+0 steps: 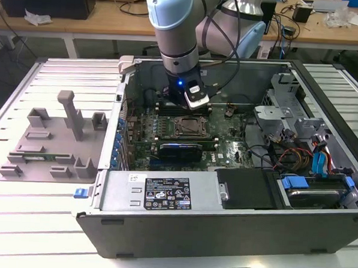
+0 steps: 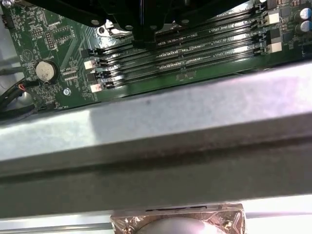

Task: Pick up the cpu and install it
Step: 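Install the first cpu locking lever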

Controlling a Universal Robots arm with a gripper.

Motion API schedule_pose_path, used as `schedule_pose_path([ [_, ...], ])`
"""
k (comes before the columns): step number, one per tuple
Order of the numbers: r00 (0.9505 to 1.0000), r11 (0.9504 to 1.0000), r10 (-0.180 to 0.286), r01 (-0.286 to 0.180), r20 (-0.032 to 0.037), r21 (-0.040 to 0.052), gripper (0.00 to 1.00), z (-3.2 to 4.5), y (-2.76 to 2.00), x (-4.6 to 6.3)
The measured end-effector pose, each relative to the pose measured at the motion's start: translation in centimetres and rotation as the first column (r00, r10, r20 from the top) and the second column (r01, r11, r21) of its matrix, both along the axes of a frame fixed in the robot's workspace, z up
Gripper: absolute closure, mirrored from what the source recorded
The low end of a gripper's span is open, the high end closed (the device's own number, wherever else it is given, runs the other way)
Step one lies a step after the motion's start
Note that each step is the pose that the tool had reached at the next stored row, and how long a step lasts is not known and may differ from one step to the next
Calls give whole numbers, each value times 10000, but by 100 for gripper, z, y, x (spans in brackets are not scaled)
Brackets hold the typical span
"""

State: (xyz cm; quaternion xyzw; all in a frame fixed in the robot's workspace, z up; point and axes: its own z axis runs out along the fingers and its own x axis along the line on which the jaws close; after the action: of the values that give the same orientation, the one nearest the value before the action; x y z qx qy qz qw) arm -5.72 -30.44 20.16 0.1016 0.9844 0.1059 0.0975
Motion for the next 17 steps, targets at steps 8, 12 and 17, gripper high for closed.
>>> schedule_pose_path([
  [8, 9998, 10000, -6, 7, 180, -32, 89, -61, -4, -3],
  [12, 9998, 10000, -6, 6, 192, -29, 89, -73, -5, -3],
  [17, 9998, 10000, -7, 7, 196, -1, 89, -54, -4, -3],
])
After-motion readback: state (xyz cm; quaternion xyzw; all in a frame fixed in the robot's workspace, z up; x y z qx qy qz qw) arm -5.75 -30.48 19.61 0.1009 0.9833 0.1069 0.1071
